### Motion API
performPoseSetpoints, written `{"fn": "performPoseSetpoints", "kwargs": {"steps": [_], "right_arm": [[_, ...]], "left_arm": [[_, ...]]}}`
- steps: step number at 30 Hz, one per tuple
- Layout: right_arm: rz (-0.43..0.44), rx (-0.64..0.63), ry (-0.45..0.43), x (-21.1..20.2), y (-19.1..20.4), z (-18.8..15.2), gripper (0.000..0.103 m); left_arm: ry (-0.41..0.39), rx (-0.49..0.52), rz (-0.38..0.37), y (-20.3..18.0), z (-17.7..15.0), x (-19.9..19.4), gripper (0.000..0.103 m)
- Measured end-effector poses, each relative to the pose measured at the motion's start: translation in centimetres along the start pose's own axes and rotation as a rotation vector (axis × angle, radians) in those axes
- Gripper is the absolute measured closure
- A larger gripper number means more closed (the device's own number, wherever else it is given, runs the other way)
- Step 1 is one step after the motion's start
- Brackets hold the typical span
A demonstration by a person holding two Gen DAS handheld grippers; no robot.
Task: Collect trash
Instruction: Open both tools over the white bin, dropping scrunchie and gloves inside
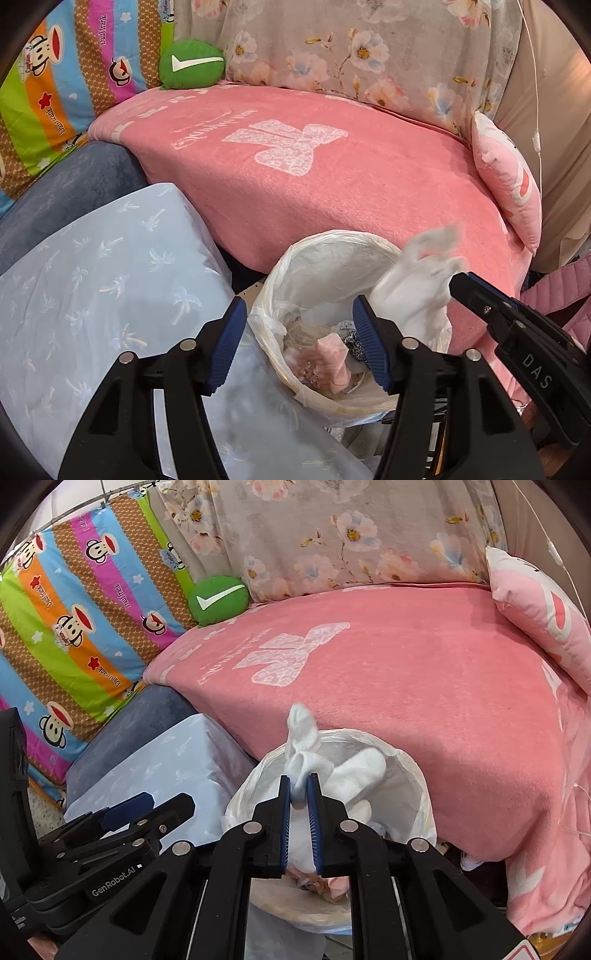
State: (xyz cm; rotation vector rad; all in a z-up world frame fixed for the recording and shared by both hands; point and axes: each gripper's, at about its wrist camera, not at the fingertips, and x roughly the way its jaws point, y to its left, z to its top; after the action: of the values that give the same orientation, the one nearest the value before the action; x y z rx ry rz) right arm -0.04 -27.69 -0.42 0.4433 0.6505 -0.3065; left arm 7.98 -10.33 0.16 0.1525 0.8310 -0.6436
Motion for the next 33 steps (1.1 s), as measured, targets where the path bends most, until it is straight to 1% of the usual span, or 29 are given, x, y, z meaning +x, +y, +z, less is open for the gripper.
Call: {"fn": "performPoseSetpoints", "kwargs": {"steps": [8,11,14,16,18,19,20,21,23,25,27,33], "right_arm": [[0.009,-0.035,0.015,0.0,0.7,-0.5,0.088],[0.003,-0.065,0.022,0.0,1.1,-0.8,0.083],[-0.010,-0.094,0.024,-0.3,1.5,-1.3,0.079],[-0.016,-0.108,0.023,-0.5,1.7,-1.5,0.073],[-0.027,-0.119,0.016,-1.0,1.9,-1.8,0.064],[-0.028,-0.127,0.011,-1.2,2.0,-2.0,0.061],[-0.031,-0.132,0.007,-1.4,2.1,-2.1,0.055],[-0.036,-0.137,0.003,-1.6,2.2,-2.2,0.051],[-0.049,-0.150,-0.008,-1.9,2.3,-2.4,0.047],[-0.068,-0.163,-0.020,-2.2,2.4,-2.7,0.038],[-0.080,-0.173,-0.024,-2.4,2.4,-2.9,0.035],[-0.098,-0.184,-0.026,-2.9,2.3,-3.5,0.029]], "left_arm": [[0.005,-0.026,0.025,1.0,-0.4,-0.1,0.045],[0.002,-0.032,0.038,1.2,-0.6,-0.3,0.045],[0.003,-0.044,0.046,1.5,-1.0,-0.5,0.039],[0.000,-0.047,0.060,1.7,-1.2,-0.8,0.034],[-0.002,-0.051,0.074,1.8,-1.4,-1.1,0.032],[-0.004,-0.053,0.083,1.9,-1.5,-1.3,0.030],[-0.008,-0.055,0.091,1.9,-1.7,-1.5,0.029],[-0.013,-0.056,0.099,2.0,-1.8,-1.6,0.026],[-0.024,-0.055,0.120,2.1,-2.1,-2.0,0.024],[-0.035,-0.054,0.139,2.1,-2.5,-2.5,0.018],[-0.042,-0.054,0.153,2.1,-2.9,-2.8,0.016],[-0.043,-0.038,0.189,1.9,-3.6,-3.2,0.014]]}}
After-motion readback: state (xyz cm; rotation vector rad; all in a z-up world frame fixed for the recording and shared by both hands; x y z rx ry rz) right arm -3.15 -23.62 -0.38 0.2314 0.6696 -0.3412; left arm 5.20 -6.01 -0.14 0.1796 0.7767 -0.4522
